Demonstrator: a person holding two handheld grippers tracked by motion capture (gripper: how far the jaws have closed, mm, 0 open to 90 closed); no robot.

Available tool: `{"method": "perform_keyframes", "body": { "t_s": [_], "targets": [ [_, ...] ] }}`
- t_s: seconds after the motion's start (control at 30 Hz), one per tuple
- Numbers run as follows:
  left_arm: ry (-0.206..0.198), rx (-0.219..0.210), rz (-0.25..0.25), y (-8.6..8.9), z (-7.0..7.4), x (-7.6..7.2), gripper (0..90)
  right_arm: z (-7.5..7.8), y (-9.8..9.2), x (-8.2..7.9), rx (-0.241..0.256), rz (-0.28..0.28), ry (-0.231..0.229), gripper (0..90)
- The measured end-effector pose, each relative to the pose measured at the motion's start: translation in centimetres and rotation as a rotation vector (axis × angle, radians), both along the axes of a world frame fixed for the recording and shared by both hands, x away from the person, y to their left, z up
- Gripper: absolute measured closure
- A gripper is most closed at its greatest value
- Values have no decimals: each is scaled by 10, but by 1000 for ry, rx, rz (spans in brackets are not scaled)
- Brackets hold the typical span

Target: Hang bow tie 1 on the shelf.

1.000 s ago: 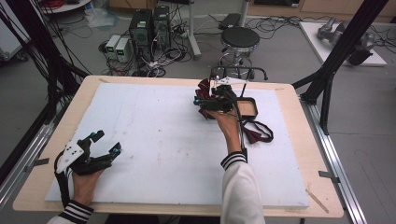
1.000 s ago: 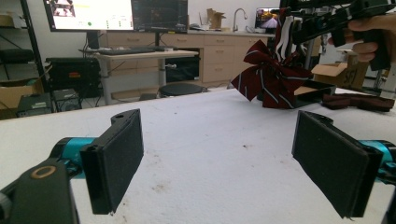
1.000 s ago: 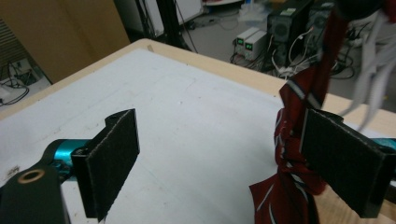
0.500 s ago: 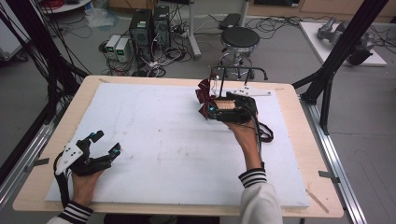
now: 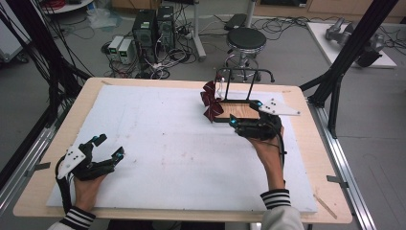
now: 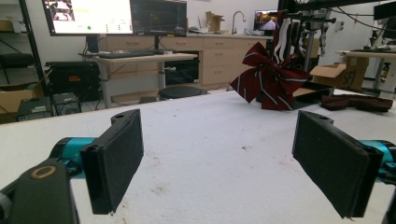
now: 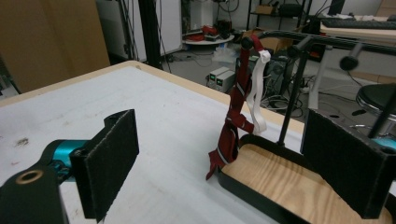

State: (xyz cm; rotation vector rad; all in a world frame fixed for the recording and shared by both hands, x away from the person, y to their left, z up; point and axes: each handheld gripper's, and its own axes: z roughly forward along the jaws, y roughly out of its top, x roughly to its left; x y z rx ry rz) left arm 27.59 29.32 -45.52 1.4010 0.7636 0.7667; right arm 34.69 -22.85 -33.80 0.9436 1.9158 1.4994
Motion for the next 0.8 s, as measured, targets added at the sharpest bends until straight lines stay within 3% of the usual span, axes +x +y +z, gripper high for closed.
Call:
{"method": "perform_keyframes", "body": {
  "t_s": [0.47,0.8],
  "targets": [
    [8,3,7,-1,0,1,169,-34,-34,-38,-19,-37,0,106],
    [-1,3,10,-1,0,0,169,-56,-44,-45,-31,-49,47,107]
  ]
}}
